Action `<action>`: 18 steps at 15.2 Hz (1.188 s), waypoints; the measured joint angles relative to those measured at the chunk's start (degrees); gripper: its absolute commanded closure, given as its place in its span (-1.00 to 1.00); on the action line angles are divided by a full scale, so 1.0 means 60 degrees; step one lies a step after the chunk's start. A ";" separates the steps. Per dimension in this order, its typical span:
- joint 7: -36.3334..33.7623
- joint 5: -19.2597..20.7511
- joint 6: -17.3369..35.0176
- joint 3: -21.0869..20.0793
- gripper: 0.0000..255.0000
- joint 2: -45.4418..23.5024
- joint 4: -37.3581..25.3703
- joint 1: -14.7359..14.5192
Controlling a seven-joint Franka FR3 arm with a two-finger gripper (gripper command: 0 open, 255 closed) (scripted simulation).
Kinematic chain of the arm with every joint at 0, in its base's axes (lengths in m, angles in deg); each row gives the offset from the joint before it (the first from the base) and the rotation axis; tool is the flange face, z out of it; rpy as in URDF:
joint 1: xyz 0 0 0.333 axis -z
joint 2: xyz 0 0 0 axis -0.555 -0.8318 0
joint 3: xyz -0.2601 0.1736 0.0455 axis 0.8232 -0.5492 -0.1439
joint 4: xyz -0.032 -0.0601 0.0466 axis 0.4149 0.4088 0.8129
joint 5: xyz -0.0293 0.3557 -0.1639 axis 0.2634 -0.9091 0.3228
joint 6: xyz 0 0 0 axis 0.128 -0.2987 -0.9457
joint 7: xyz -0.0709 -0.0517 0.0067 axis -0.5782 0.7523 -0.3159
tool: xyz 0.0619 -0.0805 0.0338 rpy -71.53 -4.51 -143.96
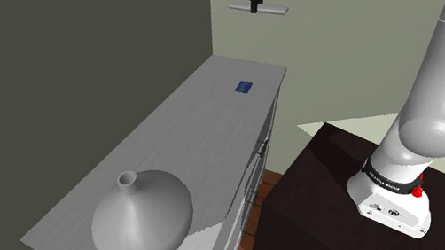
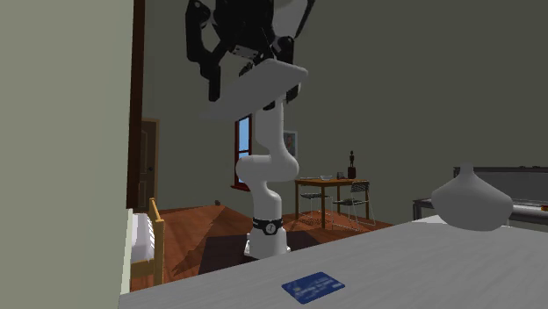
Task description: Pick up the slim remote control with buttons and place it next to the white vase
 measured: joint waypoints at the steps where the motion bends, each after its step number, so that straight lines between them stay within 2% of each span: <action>1: -0.0196 0.0053 0.0077 -0.0077 1.00 0.0176 0.0246 -0.0135; 13: -0.2850 0.0407 0.0425 -0.1265 1.00 0.1621 0.2022 -0.1622; 18: -0.3980 0.0417 0.0364 -0.1826 1.00 0.1788 0.2139 -0.2184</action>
